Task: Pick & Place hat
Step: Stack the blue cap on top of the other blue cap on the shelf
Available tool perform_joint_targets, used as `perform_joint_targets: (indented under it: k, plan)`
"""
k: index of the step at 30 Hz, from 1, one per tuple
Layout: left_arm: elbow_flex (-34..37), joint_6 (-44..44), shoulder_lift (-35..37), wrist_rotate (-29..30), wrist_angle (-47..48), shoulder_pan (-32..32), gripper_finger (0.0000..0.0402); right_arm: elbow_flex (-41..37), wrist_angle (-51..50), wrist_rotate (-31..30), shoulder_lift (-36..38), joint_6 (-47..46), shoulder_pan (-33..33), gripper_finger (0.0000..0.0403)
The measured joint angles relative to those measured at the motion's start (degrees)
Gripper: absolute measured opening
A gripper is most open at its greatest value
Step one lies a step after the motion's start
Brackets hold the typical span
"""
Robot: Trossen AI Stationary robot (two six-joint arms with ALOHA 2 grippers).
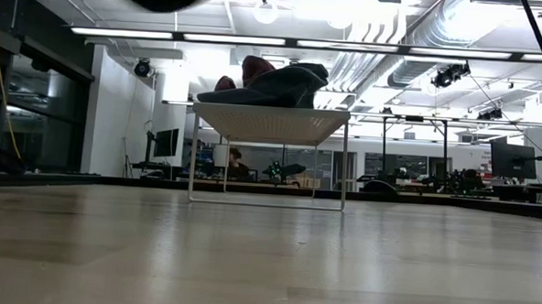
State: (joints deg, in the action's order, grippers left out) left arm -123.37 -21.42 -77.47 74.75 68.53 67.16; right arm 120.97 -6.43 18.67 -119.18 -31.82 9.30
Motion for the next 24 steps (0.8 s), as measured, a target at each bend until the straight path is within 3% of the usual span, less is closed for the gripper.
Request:
perform_joint_targets:
  k: [5, 12, 16, 20, 24]
  plan:
    - [0.00, -8.15, 1.96, -1.14, 0.99, 0.00, 0.0221, 0.00, -6.68, 3.47, 2.98, 4.36, -2.05, 0.0021]
    - [0.00, -16.79, 3.28, 0.59, 7.96, -0.02, 0.0215, 0.02, -15.28, 10.79, 7.95, 10.78, -4.65, 0.0021]
    - [0.79, -23.87, 3.28, 3.04, 14.04, -0.04, 0.0209, 0.05, -18.68, 19.71, 10.93, 15.71, -5.37, 0.0021]
    - [2.81, -31.96, 3.41, 3.62, 19.20, -0.04, 0.0205, 0.09, -24.17, 26.61, 12.89, 25.72, -5.34, 0.0021]
    - [5.68, -37.48, 3.46, 3.47, 21.49, -0.07, 0.0204, 0.09, -32.39, 28.33, 14.80, 41.49, -4.36, 0.0021]
